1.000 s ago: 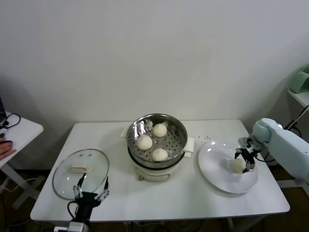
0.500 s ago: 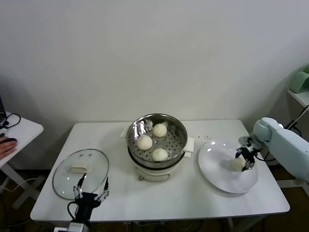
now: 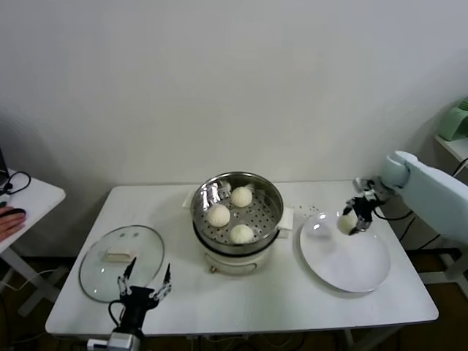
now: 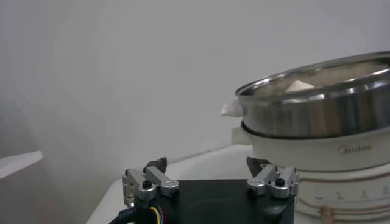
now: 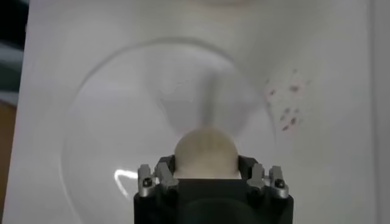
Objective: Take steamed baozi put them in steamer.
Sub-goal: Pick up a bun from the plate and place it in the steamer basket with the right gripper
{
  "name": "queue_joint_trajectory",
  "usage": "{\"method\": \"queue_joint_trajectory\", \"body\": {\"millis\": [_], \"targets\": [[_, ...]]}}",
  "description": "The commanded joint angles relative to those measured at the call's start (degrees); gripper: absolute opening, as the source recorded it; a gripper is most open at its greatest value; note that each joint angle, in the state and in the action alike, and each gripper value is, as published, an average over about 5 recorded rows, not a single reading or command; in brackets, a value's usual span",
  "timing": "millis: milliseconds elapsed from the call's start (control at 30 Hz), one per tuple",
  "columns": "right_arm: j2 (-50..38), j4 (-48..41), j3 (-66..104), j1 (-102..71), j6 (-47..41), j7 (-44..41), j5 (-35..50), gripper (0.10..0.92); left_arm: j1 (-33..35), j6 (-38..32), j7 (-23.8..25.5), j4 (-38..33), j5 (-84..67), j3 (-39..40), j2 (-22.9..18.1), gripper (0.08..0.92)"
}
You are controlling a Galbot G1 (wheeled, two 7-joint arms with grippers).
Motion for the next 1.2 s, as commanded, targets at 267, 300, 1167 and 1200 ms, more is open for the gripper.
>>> {"method": "queue_joint_trajectory", "body": {"millis": [267,300,1167,1200], "targets": [[12.13,5.58,-34.85,33.52,-13.74,4.64,49.69,0.662,-0.88,-0.43,0.06,-1.26,0.03,2.51,-0.06,0.823],[12.87,5.84,-35.35,33.63,-13.87,4.88,50.08,0.662,-0.94,-0.46,0.06,-1.37,0.10,2.67,-0.09,0.823],[29.81,2.26,-39.50,22.00,-14.95,7.65,49.84,0.662,-1.27,-1.01,0.09,-1.65,-1.12,1.45,0.17,0.823],[29.79,2.29,-39.53,21.59,-14.97,7.75,49.62,0.662,-1.32,-0.99,0.09,-1.60,-1.25,1.41,0.23,0.823]]}}
